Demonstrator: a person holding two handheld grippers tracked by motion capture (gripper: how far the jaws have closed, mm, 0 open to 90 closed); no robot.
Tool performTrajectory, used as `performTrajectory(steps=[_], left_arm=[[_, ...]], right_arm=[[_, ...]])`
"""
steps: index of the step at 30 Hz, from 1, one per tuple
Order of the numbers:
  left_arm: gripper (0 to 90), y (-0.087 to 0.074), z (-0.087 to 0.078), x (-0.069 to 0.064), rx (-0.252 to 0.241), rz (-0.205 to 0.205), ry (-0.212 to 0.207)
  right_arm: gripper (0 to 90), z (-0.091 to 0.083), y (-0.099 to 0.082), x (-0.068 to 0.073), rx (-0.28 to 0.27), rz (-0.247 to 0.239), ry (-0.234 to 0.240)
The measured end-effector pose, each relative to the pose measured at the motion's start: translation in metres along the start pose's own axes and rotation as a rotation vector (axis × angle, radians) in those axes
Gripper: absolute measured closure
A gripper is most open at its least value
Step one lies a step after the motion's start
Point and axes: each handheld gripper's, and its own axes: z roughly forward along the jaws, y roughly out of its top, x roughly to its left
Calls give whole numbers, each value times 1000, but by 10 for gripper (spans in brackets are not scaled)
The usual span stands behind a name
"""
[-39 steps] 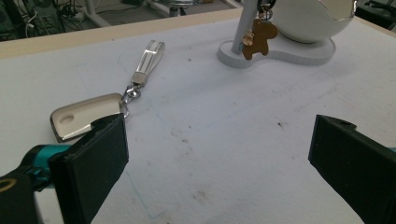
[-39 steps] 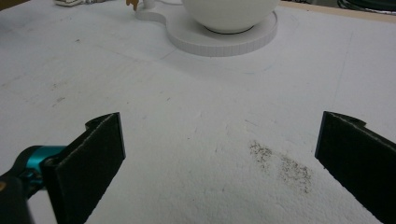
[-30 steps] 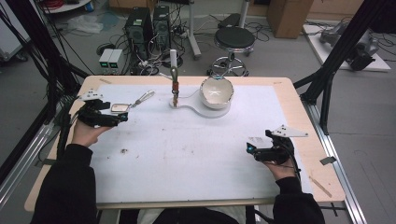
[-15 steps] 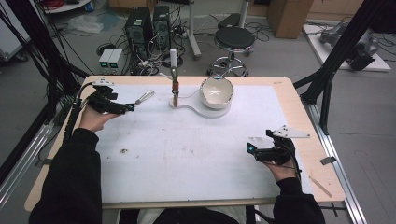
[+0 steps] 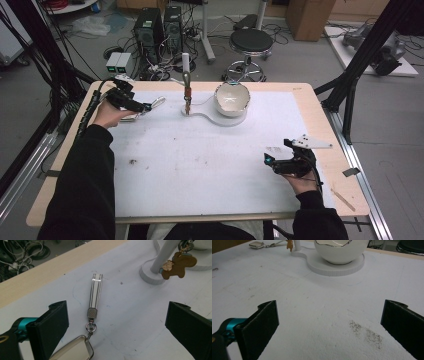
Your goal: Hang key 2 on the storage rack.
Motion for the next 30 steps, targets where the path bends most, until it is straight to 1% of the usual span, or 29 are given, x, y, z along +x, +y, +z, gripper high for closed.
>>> performTrajectory(steps=[3, 6, 9, 11, 12, 14, 16, 17, 20, 22, 24, 25, 26, 30], left_arm=[[54, 5, 10, 2, 26, 6, -5], [54, 7, 16, 2, 35, 1, -16], [54, 8, 21, 4, 67, 0, -2], [54, 8, 24, 7, 70, -9, 6], [54, 8, 25, 9, 74, -21, 4], [54, 7, 28, 12, 93, -35, 2], [54, 5, 32, 14, 109, -36, 10], [54, 4, 33, 15, 112, -42, 10], [54, 2, 39, 17, 127, -44, 12], [90, 0, 42, 18, 124, -43, 1], [93, 0, 43, 19, 123, -43, 0], [97, -1, 47, 21, 120, -43, -2], [104, -1, 48, 21, 120, -43, -3], [164, -4, 56, 25, 127, -46, 9]], right_arm=[[6, 0, 0, 0, 3, -1, 3], [5, 1, -1, 0, 25, 3, 8], [6, 2, -1, 1, 25, 2, 10], [5, 1, -1, 1, 21, 3, 11], [5, 1, -1, 1, 20, -1, 11], [5, 0, -1, 1, 16, 0, 11], [5, -1, -1, 2, 14, 4, 12], [5, -1, -1, 2, 11, -3, 11], [5, 1, -5, 5, 24, -10, 14], [5, 2, -7, 7, 39, -18, 17], [5, 2, -8, 7, 49, -26, 15], [5, 2, -10, 9, 59, -31, 12], [6, 2, -10, 9, 54, -37, 9], [5, 1, -12, 12, 61, -38, 3]])
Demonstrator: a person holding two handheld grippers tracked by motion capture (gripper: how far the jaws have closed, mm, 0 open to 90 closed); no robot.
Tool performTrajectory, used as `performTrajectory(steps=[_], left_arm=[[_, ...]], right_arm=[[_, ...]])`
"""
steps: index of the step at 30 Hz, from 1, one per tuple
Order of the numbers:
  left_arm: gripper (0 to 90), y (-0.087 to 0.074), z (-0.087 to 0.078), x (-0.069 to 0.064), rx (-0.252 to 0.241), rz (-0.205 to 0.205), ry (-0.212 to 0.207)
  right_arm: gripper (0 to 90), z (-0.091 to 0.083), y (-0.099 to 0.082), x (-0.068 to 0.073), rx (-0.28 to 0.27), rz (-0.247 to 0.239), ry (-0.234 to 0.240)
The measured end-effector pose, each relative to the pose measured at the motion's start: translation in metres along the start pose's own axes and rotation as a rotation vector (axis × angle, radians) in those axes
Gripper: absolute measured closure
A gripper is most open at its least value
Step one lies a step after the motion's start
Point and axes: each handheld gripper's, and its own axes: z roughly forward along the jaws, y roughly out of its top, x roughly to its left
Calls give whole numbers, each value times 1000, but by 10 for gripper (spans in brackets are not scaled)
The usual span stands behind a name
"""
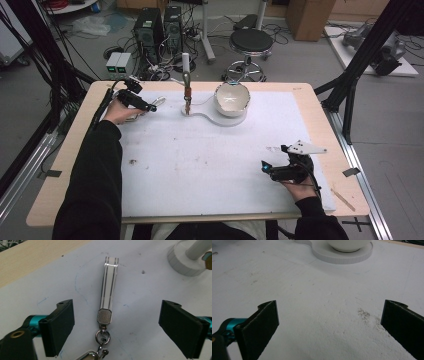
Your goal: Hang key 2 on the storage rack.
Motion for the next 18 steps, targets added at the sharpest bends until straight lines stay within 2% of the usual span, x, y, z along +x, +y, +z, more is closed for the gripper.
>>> performTrajectory(steps=[2, 4, 7, 10, 11, 14, 15, 18], left_arm=[[202, 0, 1, 1, 1, 0, 7], [261, 1, 6, 1, -11, -3, 41], [323, 3, 11, 1, -3, -3, 42], [333, 7, 17, 1, 16, -2, 48], [353, 8, 19, 0, 17, -8, 62], [419, 12, 24, -4, 9, -21, 65], [467, 13, 25, -5, 8, -23, 73], [513, 15, 31, -6, 39, -44, 94]], right_arm=[[5, 0, -1, 1, 0, -6, -4], [5, 0, -2, 1, 7, -6, -2], [6, 1, -4, 2, 18, -8, -8], [6, 0, -4, 1, 17, -16, -16], [6, -1, -5, 2, 16, -10, -16], [6, -1, -5, 2, 20, -3, -22], [5, 0, -5, 2, 21, -5, -22], [6, 1, -5, 3, 28, -13, -16]])
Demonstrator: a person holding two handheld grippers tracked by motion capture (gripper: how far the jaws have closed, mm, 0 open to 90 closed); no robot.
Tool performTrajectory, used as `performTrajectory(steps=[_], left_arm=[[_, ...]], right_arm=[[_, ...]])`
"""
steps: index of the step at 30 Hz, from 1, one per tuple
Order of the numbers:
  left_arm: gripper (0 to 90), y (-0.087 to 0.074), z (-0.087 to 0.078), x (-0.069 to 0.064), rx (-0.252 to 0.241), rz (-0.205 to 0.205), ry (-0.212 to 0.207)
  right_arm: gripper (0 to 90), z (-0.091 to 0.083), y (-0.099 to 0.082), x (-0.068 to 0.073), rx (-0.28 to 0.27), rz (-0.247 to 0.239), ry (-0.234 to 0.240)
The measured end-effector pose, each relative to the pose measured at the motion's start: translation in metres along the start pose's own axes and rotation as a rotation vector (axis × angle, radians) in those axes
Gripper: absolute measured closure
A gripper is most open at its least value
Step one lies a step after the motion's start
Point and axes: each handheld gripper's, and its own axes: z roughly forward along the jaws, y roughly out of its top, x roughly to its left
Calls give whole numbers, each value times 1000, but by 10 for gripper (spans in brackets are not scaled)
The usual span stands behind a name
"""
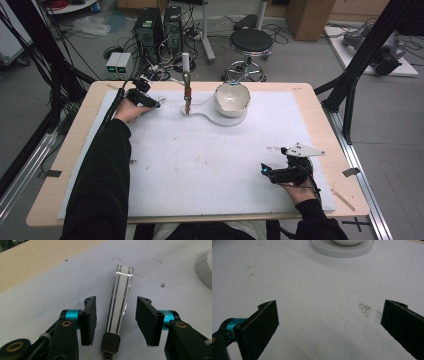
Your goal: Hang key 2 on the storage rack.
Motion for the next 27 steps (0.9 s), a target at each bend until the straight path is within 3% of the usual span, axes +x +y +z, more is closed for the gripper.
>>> performTrajectory(steps=[2, 6, 9, 11, 12, 17, 19, 20, 24, 27], left_arm=[[503, 0, 2, 2, 7, -33, 2], [556, -1, 4, 4, 2, -52, -7], [689, -1, 3, 4, -10, -44, -13], [731, 0, 1, 2, -14, -34, 1], [742, 0, 1, 0, -24, -30, 18], [748, 3, -2, -7, -66, -28, 18], [749, 6, -9, -11, -106, -2, 56], [749, 8, -13, -11, -124, -13, 54], [750, 9, -25, 0, -144, -59, -22], [750, 6, -36, 6, -151, -79, -23]], right_arm=[[6, 1, 0, 1, 1, -3, 4], [6, 3, 1, 1, 7, -6, 5], [6, 5, 2, 0, 8, -4, 9], [5, 5, 2, 0, 8, -6, 11], [6, 6, 2, 0, 4, -12, 13], [6, 5, 3, 0, 0, -7, 14], [5, 3, 4, 0, -10, -1, 10], [6, 3, 4, 0, -14, -3, 9], [5, 0, 4, 1, -24, -8, 15], [5, -1, 4, 1, -31, -14, 16]])
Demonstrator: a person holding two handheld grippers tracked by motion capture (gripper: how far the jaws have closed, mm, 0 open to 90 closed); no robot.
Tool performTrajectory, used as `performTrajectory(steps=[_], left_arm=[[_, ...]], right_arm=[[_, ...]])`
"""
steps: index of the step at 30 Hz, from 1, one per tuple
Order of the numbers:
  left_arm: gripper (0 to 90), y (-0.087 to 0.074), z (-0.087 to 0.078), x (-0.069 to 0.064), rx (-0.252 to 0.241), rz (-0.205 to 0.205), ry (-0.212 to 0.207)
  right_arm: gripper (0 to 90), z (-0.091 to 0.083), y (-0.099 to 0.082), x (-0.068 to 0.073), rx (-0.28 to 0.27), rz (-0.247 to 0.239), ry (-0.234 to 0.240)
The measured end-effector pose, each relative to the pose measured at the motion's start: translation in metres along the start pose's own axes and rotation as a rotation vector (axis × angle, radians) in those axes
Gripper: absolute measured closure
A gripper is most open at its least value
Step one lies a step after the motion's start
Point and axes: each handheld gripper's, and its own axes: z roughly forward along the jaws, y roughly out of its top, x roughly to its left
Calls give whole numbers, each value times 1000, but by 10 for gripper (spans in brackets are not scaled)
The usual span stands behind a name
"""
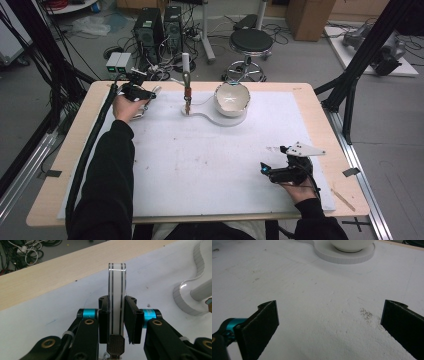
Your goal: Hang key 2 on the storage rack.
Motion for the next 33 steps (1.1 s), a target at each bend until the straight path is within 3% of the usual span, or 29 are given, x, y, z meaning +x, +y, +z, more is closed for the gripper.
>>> performTrajectory(steps=[10, 12, 13, 14, 19, 20, 21, 22, 23, 24, 33], left_arm=[[751, 8, -48, 8, -112, -41, 46], [751, 11, -56, 8, -117, -83, 51], [751, 11, -56, 8, -117, -83, 51], [751, 13, -62, 7, -136, -125, 32], [751, 18, -74, 4, -201, -134, 45], [751, 20, -81, 4, -247, -138, 52], [751, 20, -81, 4, -247, -138, 52], [751, 22, -89, 4, -287, -136, 56], [752, 22, -89, 4, -287, -136, 56], [752, 24, -95, 3, -322, -137, 53], [751, 29, -110, -2, -400, -136, -1]], right_arm=[[5, -4, 1, 0, -21, -10, 4], [5, -5, 1, 0, -24, -14, 6], [5, -5, 1, 0, -24, -14, 6], [5, -5, 1, -1, -22, -6, 6], [6, -5, 2, -2, -39, 0, 4], [5, -5, 2, -3, -38, 1, 5], [5, -5, 2, -3, -38, 1, 5], [5, -6, 2, -3, -40, 1, 4], [5, -6, 2, -3, -42, 0, 3], [6, -7, 2, -4, -43, 5, 5], [5, -9, 3, -4, -57, 14, 1]])
